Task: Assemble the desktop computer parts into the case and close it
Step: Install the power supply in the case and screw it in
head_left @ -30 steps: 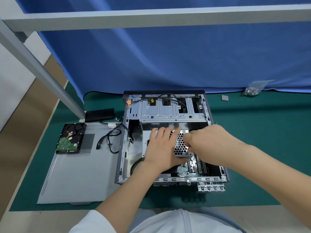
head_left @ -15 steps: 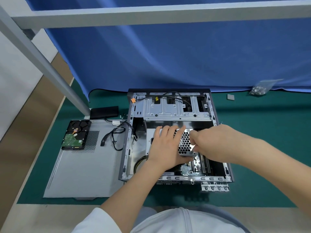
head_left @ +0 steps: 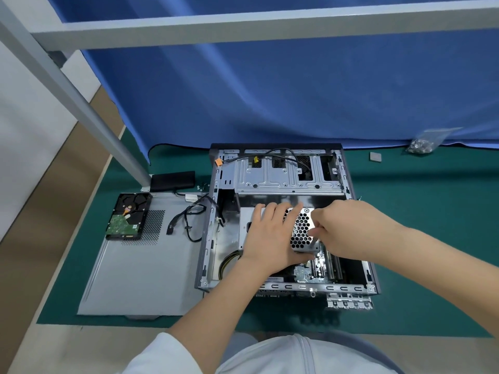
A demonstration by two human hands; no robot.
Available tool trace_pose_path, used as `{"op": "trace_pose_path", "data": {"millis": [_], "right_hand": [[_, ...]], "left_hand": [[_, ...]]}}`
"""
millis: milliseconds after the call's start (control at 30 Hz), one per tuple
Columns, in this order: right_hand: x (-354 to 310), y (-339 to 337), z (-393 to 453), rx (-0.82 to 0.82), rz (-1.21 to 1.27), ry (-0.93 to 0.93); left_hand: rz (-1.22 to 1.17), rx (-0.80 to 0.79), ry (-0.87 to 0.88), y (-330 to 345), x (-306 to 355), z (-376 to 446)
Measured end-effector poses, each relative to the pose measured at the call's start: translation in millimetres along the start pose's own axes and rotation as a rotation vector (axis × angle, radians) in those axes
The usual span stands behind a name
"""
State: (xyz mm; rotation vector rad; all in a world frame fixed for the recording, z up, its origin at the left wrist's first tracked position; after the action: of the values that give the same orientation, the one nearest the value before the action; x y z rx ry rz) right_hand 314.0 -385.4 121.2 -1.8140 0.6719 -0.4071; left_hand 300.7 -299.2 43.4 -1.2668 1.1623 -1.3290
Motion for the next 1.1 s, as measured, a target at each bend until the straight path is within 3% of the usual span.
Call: {"op": "trace_pose_path", "data": {"millis": [167, 267, 400, 533, 900, 1100], "right_hand": [[-3.3, 1.5, -1.9, -0.02, -0.141, -0.047], [-11.5, 2.8, -2.1, -0.088, -0.374, -0.254], [-24.5, 9.9, -10.2, -0.169, -0.48, -0.468], [-23.2, 12.5, -9.0, -0.164, -0.454, -0.435], [-5.5, 11.6, -1.1, -0.159, -0.163, 0.011], [-22.7, 4.7, -6.1, -0.17, -0.324, -0.225]], "left_hand": [[0.012, 0.006, -0.004, 1.0, 0.2, -0.4], [0.016, 0.003, -0.005, 0.3, -0.2, 0.1], [0.024, 0.0, 0.003, 0.5, -0.3, -0.1], [0.019, 0.012, 0.003, -0.4, 0.2, -0.1], [0.023, 0.012, 0.0, 0.2, 0.9, -0.8], [-0.013, 0.044, 0.002, -2.3, 0.4, -1.4]]}}
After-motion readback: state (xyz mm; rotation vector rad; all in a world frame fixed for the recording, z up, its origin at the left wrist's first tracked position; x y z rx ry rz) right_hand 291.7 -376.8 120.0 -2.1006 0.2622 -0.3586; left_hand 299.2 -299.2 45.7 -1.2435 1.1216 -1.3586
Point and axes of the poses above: each hand's wrist, its own z-axis towards the middle knuckle, its own y-axis out of the palm, x = y × z, the point moved 8 cm from there along z, towards the middle knuckle, and after that the axes turned 13 degrees about -y, right-handed, at the moved point
